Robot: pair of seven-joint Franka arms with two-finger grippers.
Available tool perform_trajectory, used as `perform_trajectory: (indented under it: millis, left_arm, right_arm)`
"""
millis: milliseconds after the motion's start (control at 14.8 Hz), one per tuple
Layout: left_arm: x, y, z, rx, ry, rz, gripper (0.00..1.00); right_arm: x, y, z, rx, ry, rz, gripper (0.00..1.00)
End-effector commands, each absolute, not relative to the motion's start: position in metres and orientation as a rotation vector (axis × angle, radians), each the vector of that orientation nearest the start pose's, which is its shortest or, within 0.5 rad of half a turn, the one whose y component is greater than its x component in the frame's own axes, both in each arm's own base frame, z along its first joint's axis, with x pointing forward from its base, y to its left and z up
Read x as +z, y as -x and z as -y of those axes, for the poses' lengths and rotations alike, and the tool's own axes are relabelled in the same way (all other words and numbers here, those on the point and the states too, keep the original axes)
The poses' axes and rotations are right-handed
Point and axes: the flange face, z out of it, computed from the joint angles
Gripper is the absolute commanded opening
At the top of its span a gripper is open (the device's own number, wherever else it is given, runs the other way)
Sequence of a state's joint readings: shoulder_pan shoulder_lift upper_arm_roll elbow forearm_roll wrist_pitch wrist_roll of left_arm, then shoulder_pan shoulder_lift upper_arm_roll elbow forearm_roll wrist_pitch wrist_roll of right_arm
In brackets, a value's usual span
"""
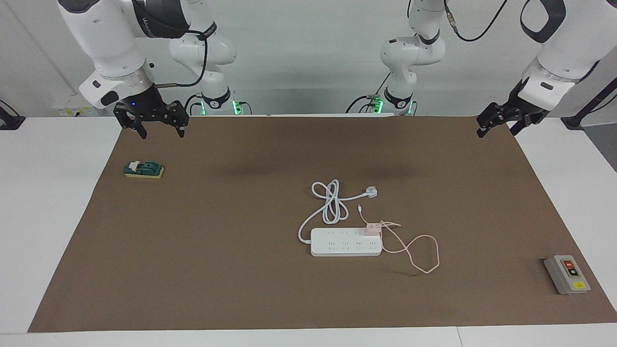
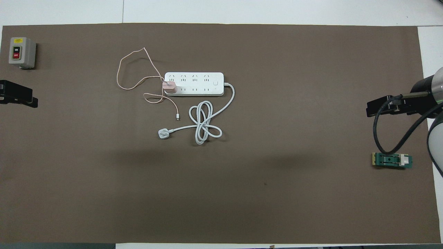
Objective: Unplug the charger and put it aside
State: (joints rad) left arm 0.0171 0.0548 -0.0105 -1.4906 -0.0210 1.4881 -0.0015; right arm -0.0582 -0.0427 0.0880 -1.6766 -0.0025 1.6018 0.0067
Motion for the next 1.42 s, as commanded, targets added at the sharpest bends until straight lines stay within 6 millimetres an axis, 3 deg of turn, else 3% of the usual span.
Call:
perform_trajectory:
  millis: [0,879,947,1150,1353]
  left_arm:
    - [0.626,-0.554,-0.003,0.082,3.165,0.025,1.0]
    - [0.626,-0.554,-0.003,0.083,3.165,0.027,1.0]
    - [0.626,-0.554,-0.003,0.08,3.165,0.025,1.0]
    - [0.625,-0.554,-0.003,0.085,3.165,0.025,1.0]
    - [0.626,-0.554,-0.003,0.082,3.165,0.025,1.0]
  right_arm:
    - [0.603,-0.536,-0.015,0.068,3.155,0.019,1.0]
    - [0.603,-0.529,-0.014,0.109,3.155,-0.005,1.0]
    - [0.602,-0.529,-0.017,0.106,3.152,-0.053,1.0]
    - [0.587,-0.535,-0.037,0.102,3.041,-0.471,1.0]
    - [0.549,-0.561,-0.081,0.198,2.827,-0.841,1.0]
